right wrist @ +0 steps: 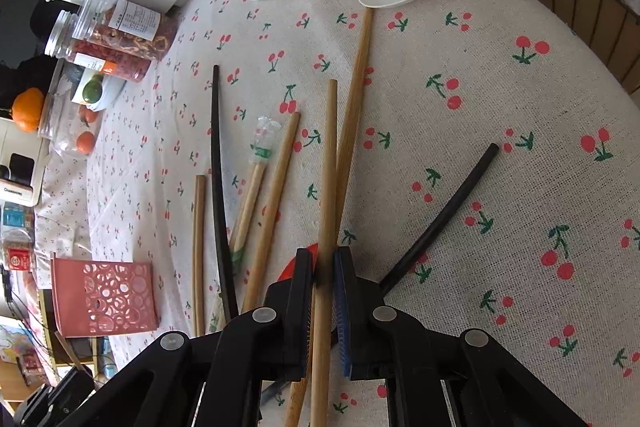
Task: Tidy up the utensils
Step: 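Lift the held wooden chopsticks upright off the table with both tools, then carry both upright chopsticks over the pink basket and lower them in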
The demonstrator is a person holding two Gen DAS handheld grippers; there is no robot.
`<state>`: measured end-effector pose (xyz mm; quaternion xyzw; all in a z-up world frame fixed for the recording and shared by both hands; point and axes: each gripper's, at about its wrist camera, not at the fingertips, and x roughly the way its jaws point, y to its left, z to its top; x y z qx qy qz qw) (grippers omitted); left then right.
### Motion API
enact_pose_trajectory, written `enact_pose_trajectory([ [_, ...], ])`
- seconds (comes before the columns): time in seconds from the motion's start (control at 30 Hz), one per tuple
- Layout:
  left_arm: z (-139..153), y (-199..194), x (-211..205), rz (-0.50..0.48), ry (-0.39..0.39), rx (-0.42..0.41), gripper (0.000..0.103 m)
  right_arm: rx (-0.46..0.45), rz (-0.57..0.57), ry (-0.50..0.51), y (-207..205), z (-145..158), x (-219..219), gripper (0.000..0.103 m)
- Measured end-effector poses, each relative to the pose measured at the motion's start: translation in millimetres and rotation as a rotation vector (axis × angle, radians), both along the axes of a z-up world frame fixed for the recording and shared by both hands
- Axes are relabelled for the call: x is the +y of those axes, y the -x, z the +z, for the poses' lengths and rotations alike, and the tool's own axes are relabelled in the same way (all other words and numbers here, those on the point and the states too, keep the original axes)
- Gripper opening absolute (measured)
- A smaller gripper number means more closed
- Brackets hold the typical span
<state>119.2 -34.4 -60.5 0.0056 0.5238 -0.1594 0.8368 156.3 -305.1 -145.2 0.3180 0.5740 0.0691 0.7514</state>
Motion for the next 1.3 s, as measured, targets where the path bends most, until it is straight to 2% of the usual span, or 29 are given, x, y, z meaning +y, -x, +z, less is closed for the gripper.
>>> enact_pose_trajectory([
  [0.13, 9.3, 5.8, 5.8, 0.008, 0.015, -0.024, 0.005, -0.032, 0.0, 0.022, 7.3, 13.8, 2.6, 0.007],
  [0.37, 22.0, 24.2, 16.2, 0.0, 0.023, -0.06, 0.005, -0.175, 0.056, 0.082, 36.8, 59.8, 13.8, 0.007],
  [0.47, 21.3, 29.4, 21.3, 0.012, 0.035, -0.049, 0.005, -0.14, 0.061, 0.122, 33.6, 53.0, 13.9, 0.007],
  [0.7, 19.2, 37.9, 24.5, 0.011, 0.043, -0.04, 0.005, -0.001, 0.052, 0.114, 28.9, 15.6, 16.2, 0.012],
  [0.9, 20.0, 35.5, 28.2, 0.019, 0.048, -0.038, 0.005, -0.016, 0.065, 0.134, 29.4, 18.0, 17.5, 0.008],
  [1.03, 19.9, 34.9, 27.4, 0.018, 0.049, -0.038, 0.005, 0.012, 0.063, 0.143, 27.6, 12.7, 20.0, 0.012],
  [1.17, 19.8, 35.0, 24.9, 0.015, 0.046, -0.038, 0.005, 0.018, 0.101, 0.25, 25.7, 11.0, 28.7, 0.01],
  [1.3, 20.8, 35.7, 25.5, 0.019, 0.046, -0.043, 0.005, 0.002, 0.113, 0.271, 29.4, 18.2, 32.5, 0.007],
])
